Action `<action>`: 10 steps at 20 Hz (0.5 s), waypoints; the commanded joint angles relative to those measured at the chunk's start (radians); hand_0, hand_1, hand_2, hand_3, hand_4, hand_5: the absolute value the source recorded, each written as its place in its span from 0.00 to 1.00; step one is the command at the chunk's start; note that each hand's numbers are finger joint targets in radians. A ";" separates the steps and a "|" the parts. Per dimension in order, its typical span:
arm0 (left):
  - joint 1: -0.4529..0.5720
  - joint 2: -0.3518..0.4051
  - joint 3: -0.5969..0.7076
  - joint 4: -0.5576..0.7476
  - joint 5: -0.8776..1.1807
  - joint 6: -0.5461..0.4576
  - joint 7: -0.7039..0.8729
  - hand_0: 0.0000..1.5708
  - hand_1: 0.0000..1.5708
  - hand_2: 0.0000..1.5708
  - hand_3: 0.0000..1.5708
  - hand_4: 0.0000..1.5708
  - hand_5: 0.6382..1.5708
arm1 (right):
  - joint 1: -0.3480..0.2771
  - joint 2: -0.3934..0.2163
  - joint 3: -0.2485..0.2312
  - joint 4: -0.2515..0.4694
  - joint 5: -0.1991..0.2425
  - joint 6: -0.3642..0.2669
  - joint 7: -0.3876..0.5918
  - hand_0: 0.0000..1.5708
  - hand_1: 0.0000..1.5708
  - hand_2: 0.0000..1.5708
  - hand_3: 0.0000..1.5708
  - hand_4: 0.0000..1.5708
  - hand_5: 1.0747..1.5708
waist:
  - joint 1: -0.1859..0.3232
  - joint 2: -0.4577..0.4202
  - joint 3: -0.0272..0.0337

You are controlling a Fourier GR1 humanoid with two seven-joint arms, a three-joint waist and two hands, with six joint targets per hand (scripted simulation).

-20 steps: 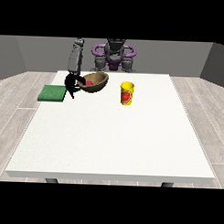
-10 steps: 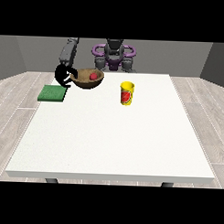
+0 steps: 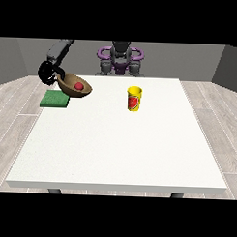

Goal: Pick the cup and pour the ball into the bowl, then pick the bowl and place it on the pad

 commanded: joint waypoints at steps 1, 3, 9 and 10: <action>0.019 0.017 0.007 0.014 -0.023 -0.022 -0.085 0.00 0.00 0.00 0.00 0.45 0.99 | -0.058 -0.078 -0.043 0.041 -0.012 0.035 -0.014 1.00 1.00 1.00 1.00 0.63 1.00 | 0.011 0.070 0.0004; 0.004 -0.010 -0.012 0.007 -0.061 0.022 -0.136 0.00 0.00 0.00 0.00 0.45 0.99 | -0.128 -0.093 -0.050 0.036 -0.015 0.019 0.010 1.00 1.00 1.00 1.00 0.63 1.00 | 0.006 0.113 0.0003; -0.022 0.002 0.026 -0.118 -0.001 0.047 -0.130 0.00 0.00 0.00 0.00 0.43 0.99 | -0.126 -0.229 -0.193 0.240 -0.085 0.159 -0.247 1.00 1.00 1.00 0.24 0.63 1.00 | 0.034 0.277 0.0039; -0.029 0.012 0.026 -0.163 0.025 0.046 -0.082 0.00 0.00 0.00 0.00 0.43 0.99 | -0.141 -0.235 -0.213 0.299 -0.095 0.163 -0.269 1.00 1.00 1.00 0.11 0.63 1.00 | 0.055 0.290 0.0051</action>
